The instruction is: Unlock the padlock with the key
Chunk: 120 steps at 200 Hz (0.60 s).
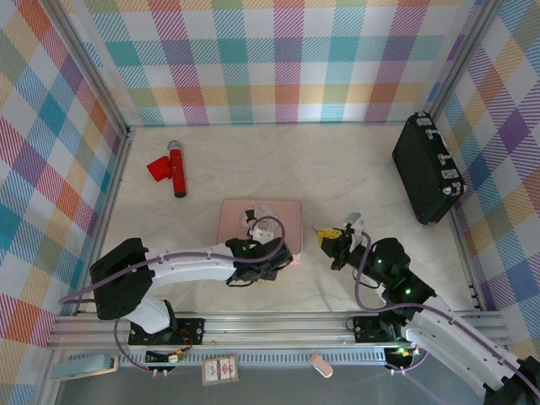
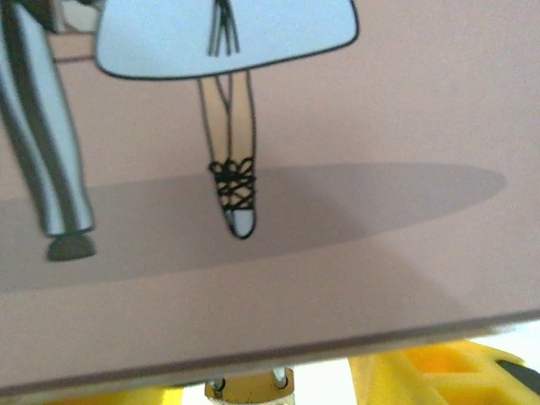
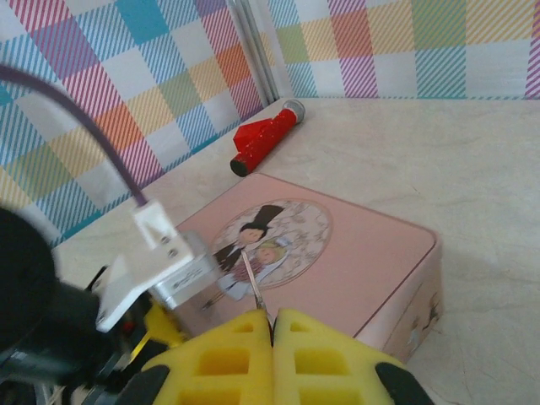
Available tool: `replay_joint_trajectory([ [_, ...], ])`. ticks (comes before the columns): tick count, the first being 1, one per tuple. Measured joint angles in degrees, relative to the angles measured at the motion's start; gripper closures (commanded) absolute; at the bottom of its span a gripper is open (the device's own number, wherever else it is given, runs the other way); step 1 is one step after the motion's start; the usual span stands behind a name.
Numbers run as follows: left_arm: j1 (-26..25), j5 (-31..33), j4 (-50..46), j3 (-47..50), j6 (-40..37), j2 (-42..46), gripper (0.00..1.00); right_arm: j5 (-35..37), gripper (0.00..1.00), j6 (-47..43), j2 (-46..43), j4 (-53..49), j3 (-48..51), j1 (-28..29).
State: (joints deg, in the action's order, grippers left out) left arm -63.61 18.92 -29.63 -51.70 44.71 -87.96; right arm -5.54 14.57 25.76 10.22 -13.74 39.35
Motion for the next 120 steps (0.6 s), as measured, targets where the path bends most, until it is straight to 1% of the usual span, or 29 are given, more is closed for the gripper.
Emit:
replay_joint_trajectory([
  [23,4.0,-1.0,3.8,-0.9,-4.2,-2.0,0.5,0.5,1.0,0.2,-0.5,-0.2,0.0,0.0],
  [66,10.1,-3.3,8.0,-7.3,-11.7,-10.3,0.51,1.1,1.0,0.9,0.8,-1.3,0.0,0.0],
  [89,12.4,-4.9,10.0,-10.1,-14.4,-12.3,0.51,1.6,1.0,1.1,1.6,-1.4,0.0,0.0],
  [120,13.7,-7.0,12.9,-9.7,-17.8,-11.3,0.48,2.2,1.0,1.3,2.1,-1.4,0.0,0.0],
])
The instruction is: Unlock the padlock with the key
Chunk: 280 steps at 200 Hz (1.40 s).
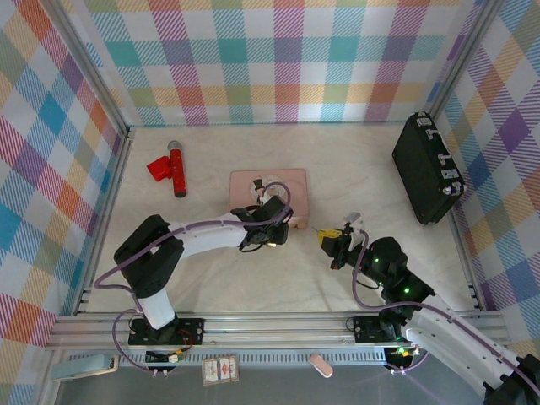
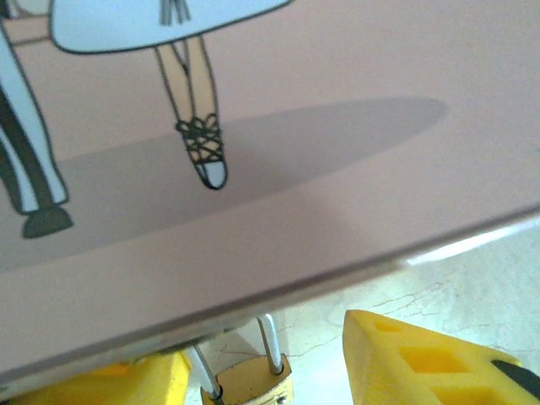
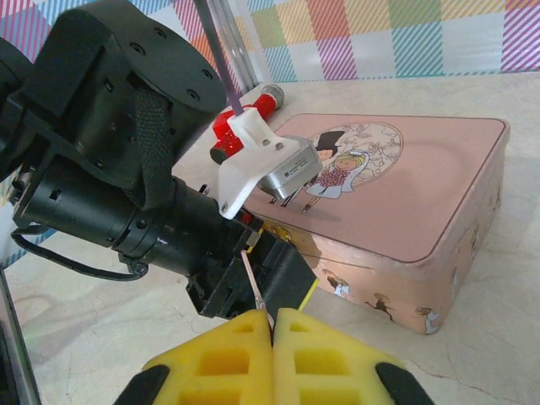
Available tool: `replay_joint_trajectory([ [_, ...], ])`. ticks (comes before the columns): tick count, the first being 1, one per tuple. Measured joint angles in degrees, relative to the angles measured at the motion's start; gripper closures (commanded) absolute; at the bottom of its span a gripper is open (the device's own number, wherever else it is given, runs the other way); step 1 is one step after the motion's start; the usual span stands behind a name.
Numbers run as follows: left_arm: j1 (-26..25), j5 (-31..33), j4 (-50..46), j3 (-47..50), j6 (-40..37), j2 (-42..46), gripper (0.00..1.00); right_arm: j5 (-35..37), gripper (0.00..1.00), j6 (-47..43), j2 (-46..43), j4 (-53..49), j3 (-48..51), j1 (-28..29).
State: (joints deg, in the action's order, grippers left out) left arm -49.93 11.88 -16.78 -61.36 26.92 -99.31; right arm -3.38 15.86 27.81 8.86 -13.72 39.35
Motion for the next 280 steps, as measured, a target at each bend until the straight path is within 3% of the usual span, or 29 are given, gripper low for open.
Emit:
replay_joint_trajectory([
  [56,1.1,-6.3,16.0,22.1,-2.0,21.6,0.47,-0.6,1.0,0.4,5.3,0.9,-0.5,0.0],
  [78,1.1,-7.6,24.8,30.1,-0.2,25.0,0.46,-1.6,1.0,1.6,8.2,2.4,-0.7,0.0],
  [101,1.1,-8.8,30.2,33.9,1.7,23.8,0.47,-2.5,1.0,2.9,10.1,3.8,-0.7,0.0],
  [161,1.1,-9.3,42.7,32.2,8.2,9.6,0.48,-4.3,1.0,6.2,11.1,5.9,-1.4,0.0],
  [191,1.7,-9.0,47.0,31.8,9.6,6.8,0.48,-5.0,1.0,7.5,10.2,5.9,-1.4,0.0],
  [280,2.4,-6.7,51.9,31.1,10.9,3.1,0.66,-6.6,1.0,10.5,9.3,5.9,-1.4,0.0],
])
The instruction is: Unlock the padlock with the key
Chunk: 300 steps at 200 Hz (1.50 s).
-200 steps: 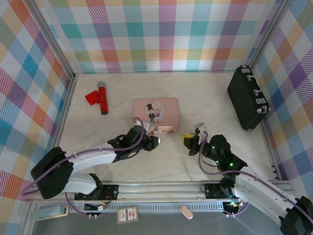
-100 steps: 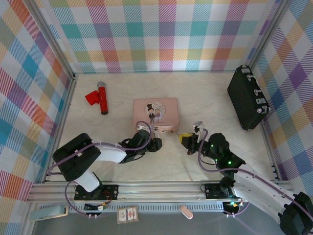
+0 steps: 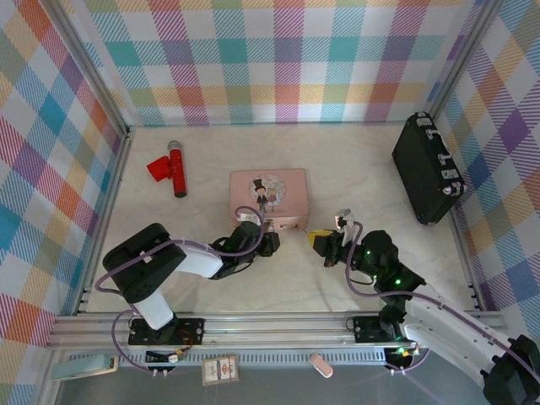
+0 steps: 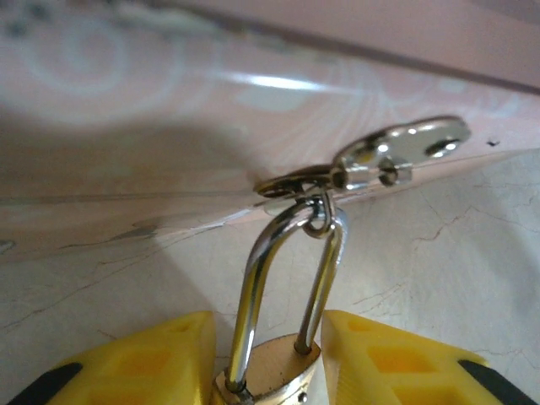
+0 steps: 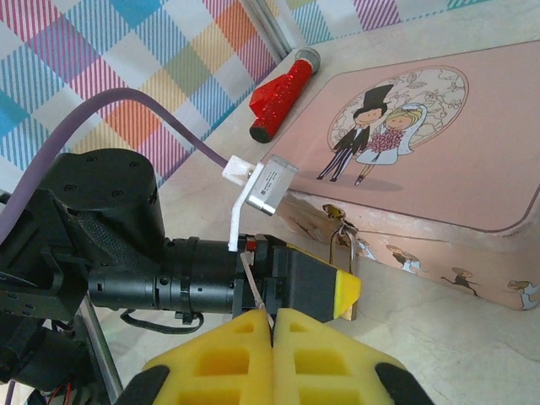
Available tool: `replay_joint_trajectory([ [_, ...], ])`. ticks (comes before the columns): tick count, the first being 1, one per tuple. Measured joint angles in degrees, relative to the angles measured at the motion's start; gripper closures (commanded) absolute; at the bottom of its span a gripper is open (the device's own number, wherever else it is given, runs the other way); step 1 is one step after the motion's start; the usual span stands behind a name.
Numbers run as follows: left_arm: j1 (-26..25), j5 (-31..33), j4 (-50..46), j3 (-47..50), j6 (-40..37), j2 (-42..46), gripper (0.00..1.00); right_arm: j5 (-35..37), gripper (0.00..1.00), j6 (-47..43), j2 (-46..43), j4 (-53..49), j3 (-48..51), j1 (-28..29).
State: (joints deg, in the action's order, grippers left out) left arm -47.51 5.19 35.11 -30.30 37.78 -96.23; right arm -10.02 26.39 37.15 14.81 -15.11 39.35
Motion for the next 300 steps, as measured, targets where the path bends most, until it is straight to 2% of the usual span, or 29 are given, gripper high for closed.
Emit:
replay_joint_trajectory([
  [21,0.0,0.3,0.4,0.0,0.2,-0.3,0.72,-0.5,1.0,0.4,1.9,-0.1,0.0,0.0],
  [102,-0.4,0.4,0.1,-0.2,0.2,0.2,0.81,-0.1,1.0,4.7,8.4,-1.0,0.0,0.0],
  [162,-0.7,-0.7,-6.7,-2.1,2.4,3.5,0.88,0.3,1.0,12.7,14.9,-2.1,-0.1,0.0],
  [216,-0.7,-2.4,-12.7,-4.5,8.6,5.4,0.93,0.0,1.0,20.1,17.2,-1.1,-0.1,0.0],
  [300,-0.7,-4.2,-12.2,-4.9,16.9,5.4,0.97,-3.6,1.0,35.8,29.3,12.3,1.9,0.0],
])
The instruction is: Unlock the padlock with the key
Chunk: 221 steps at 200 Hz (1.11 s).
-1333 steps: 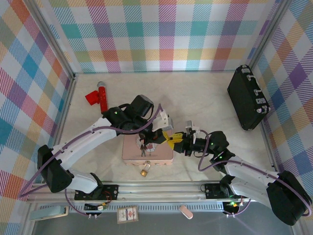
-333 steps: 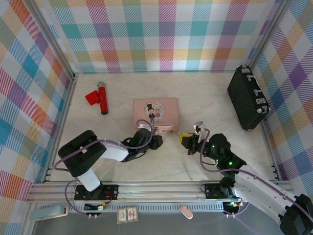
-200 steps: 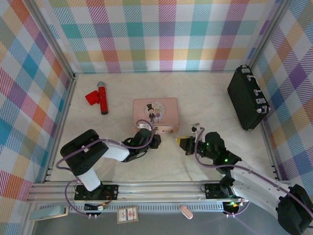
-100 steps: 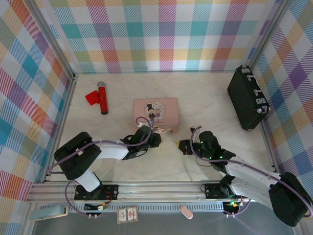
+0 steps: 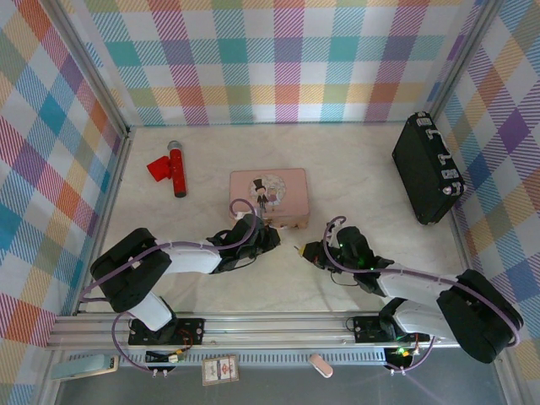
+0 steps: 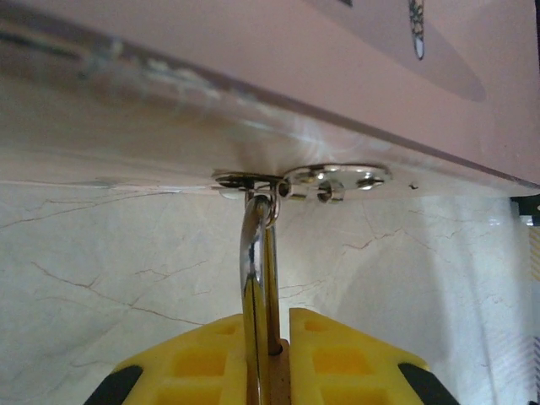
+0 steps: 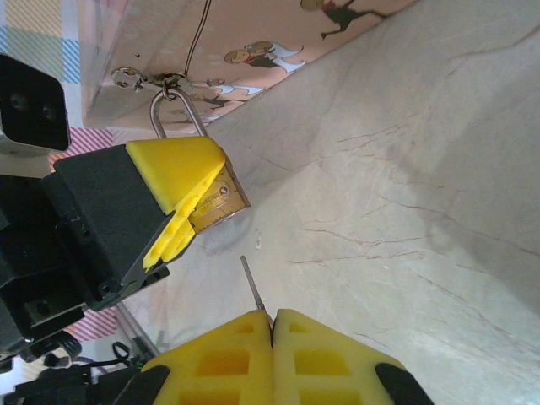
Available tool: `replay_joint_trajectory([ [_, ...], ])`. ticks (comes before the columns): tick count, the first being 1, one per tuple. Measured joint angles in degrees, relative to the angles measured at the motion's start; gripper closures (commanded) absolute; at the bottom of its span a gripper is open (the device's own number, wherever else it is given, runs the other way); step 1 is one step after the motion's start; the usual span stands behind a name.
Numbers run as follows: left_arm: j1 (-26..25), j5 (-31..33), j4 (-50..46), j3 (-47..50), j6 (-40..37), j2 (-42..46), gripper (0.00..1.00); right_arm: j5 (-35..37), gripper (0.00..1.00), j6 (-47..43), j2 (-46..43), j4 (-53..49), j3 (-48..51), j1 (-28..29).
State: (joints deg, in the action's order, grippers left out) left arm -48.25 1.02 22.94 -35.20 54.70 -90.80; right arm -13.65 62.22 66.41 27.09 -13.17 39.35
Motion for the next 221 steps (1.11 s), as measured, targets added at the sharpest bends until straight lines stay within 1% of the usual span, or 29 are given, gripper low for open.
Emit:
replay_joint_trajectory([
  [68,0.0,-0.9,5.1,-0.5,3.2,-2.5,0.99,-1.5,1.0,8.7,3.3,8.1,0.4,-0.1],
  [109,0.0,-1.6,8.6,-1.0,4.6,-4.4,1.0,-4.3,1.0,12.5,6.9,13.2,1.1,-3.7],
  [134,0.0,-1.6,10.7,-1.0,5.4,-5.4,1.0,-5.2,1.0,14.8,7.3,13.9,1.1,-5.2],
  [174,0.0,-1.0,13.9,-1.0,5.8,-6.0,1.0,-5.2,1.0,18.7,7.1,14.2,2.4,-5.3],
  [221,-0.3,-0.6,16.0,-1.1,5.8,-7.2,1.0,-3.7,1.0,22.1,4.1,14.0,4.1,-5.3],
])
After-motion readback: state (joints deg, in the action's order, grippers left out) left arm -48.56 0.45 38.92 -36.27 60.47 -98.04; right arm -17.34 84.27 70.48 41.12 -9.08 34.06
